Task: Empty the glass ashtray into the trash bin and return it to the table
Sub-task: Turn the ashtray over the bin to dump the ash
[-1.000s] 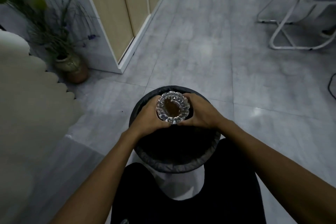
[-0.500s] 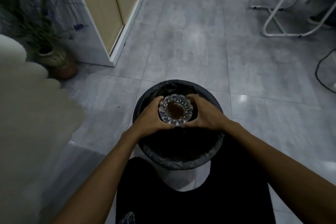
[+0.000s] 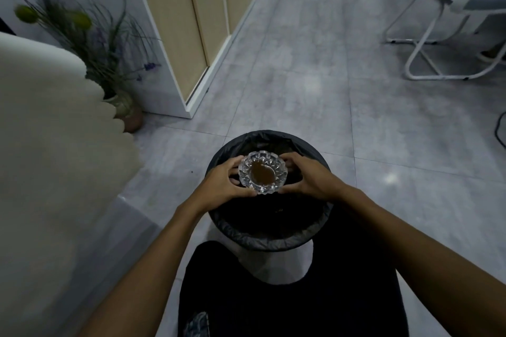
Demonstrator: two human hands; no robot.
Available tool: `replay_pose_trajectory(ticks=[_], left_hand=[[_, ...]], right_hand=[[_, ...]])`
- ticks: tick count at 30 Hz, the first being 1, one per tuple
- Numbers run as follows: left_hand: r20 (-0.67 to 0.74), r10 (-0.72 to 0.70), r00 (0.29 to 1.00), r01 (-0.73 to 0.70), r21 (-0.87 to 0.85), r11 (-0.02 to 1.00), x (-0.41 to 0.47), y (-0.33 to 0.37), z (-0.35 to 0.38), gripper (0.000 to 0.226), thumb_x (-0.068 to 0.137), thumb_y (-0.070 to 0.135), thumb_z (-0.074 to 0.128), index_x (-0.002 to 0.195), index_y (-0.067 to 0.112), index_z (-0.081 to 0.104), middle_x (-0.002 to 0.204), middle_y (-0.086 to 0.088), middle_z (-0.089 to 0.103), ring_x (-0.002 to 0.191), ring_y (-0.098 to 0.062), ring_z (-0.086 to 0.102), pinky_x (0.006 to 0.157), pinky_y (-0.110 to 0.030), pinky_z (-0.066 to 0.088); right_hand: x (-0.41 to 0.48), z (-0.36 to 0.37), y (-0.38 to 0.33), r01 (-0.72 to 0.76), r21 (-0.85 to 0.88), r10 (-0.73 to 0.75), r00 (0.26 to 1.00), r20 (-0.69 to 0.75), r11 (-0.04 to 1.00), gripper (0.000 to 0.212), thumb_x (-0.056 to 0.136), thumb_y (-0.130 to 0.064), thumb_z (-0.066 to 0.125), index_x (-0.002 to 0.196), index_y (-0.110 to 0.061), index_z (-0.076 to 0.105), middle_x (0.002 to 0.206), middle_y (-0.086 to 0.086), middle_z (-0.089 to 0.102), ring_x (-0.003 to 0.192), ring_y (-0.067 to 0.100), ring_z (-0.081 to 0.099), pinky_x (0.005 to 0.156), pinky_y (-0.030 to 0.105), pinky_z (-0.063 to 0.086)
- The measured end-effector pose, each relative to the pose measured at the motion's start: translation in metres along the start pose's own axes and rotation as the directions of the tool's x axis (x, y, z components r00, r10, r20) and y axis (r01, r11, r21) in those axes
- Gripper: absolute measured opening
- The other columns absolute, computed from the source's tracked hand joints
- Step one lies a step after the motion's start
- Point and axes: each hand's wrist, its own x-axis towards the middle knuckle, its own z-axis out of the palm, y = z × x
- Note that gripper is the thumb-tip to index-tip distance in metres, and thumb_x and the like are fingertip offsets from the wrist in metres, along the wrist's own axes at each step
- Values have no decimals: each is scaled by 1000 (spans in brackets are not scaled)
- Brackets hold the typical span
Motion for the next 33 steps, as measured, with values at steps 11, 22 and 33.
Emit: replay_pose_trajectory(ticks=[11, 22, 33], left_hand=[[100, -71, 992, 84, -137, 987, -9, 9, -7, 130, 63, 57, 98, 165, 7, 36, 161, -5, 54, 144, -19, 57, 122, -41, 47], [34, -145, 989, 144, 44, 989, -4, 16, 5, 103, 64, 110, 39, 115, 26, 68, 104, 5, 83, 91, -4, 81, 111, -49, 52], [-103, -198, 975, 217, 241, 946, 22, 22, 14, 92, 101, 80, 30, 66, 4, 68, 45, -4, 67, 40, -16, 66, 69, -30, 53]], right_hand=[[-9, 0, 2, 31, 97, -32, 999, 14, 995, 67, 77, -70, 77, 135, -53, 48, 105, -52, 63, 105, -25, 58, 84, 0, 43], [-9, 9, 4, -39, 121, 50, 995, -88, 992, 25, 103, -44, 64, 108, -23, 76, 87, -5, 78, 76, 14, 70, 70, 36, 54], [1, 12, -12, -251, 216, 287, 945, -156, 944, 66, 103, -64, 51, 65, -12, 66, 56, -3, 69, 41, -1, 54, 45, 10, 39]])
